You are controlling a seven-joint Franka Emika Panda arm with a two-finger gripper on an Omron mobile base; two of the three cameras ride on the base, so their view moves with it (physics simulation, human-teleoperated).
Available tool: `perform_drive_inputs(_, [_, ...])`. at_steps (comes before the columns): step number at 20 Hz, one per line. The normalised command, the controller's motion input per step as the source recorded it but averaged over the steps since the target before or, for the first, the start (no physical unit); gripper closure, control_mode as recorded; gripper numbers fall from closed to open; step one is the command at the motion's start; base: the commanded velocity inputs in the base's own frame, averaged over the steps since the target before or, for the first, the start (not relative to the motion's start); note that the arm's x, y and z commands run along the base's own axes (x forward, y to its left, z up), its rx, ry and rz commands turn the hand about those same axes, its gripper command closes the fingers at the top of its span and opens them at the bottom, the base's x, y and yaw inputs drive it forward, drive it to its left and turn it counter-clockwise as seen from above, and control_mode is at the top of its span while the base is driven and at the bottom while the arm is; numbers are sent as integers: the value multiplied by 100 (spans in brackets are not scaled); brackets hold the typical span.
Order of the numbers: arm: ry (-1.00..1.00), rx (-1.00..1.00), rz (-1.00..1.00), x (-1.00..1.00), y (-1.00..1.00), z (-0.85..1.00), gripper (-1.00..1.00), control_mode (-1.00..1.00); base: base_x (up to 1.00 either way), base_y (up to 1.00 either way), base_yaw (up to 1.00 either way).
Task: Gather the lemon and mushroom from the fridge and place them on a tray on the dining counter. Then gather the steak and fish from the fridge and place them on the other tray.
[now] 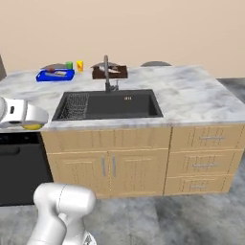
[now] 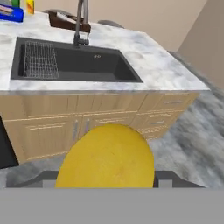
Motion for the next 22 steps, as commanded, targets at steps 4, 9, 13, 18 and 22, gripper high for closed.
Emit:
perform_drive_inputs(4, [0,0,0,0,0,0,100,100,60,-53,-30])
perform_drive_inputs(9, [0,0,0,0,0,0,100,100,65,-50,-27])
perform_drive_inputs(13, [0,0,0,0,0,0,100,100,64,-58,-24])
perform_drive_inputs(18, [0,0,0,0,0,0,100,100,66,-63,-19])
perform_drive_inputs(22, [0,0,0,0,0,0,100,100,69,-65,-15])
